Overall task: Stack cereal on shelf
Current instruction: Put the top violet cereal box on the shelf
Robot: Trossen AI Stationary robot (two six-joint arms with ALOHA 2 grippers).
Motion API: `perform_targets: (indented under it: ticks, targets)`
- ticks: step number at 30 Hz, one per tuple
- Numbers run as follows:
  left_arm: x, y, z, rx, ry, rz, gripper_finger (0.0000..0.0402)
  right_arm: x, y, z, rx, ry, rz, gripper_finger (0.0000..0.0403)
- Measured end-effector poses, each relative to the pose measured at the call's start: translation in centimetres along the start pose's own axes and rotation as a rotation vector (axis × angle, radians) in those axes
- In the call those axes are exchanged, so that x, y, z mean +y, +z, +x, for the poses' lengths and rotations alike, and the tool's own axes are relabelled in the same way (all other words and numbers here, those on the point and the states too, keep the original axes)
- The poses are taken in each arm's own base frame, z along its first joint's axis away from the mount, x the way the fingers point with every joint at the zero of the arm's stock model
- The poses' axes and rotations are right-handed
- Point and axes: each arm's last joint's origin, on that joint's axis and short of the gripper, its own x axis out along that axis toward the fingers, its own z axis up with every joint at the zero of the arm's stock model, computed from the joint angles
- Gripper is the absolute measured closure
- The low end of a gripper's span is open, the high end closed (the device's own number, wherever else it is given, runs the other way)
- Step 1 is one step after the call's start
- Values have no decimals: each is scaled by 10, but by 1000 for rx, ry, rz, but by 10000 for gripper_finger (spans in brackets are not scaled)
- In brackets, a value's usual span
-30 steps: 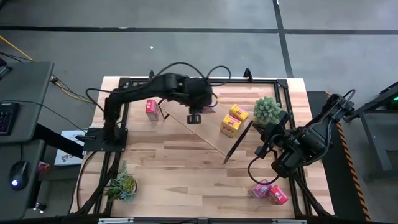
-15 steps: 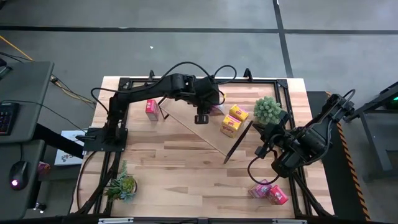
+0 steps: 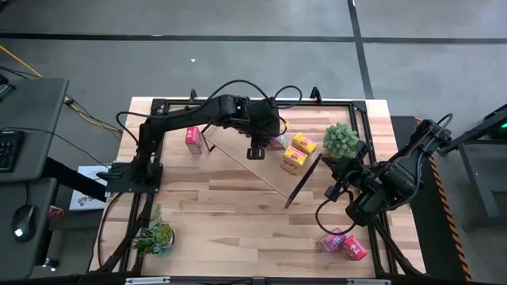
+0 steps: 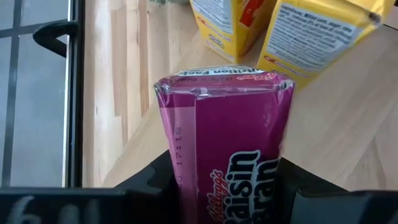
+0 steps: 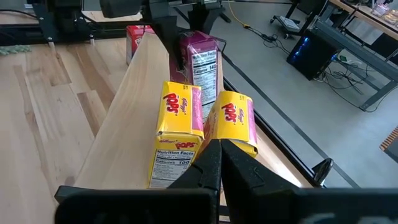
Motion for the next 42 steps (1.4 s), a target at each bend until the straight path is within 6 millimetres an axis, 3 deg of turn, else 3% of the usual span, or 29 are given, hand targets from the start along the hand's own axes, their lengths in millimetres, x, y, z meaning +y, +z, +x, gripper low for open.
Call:
perform_targets:
  ticks: [11,21,34,42]
  targets:
    - [0,5,0,-53,-15,-3,188,1,0,0,-1,3,6,403]
    - [5,5,-5,-71,-10,-7,181,1,0,0,-2,4,9,403]
    - [12,11,-46,-141,24,-24,181,2,1,0,-5,10,22,402]
    - [22,-3,-84,-177,68,-147,196,3,1,0,-6,14,29,402]
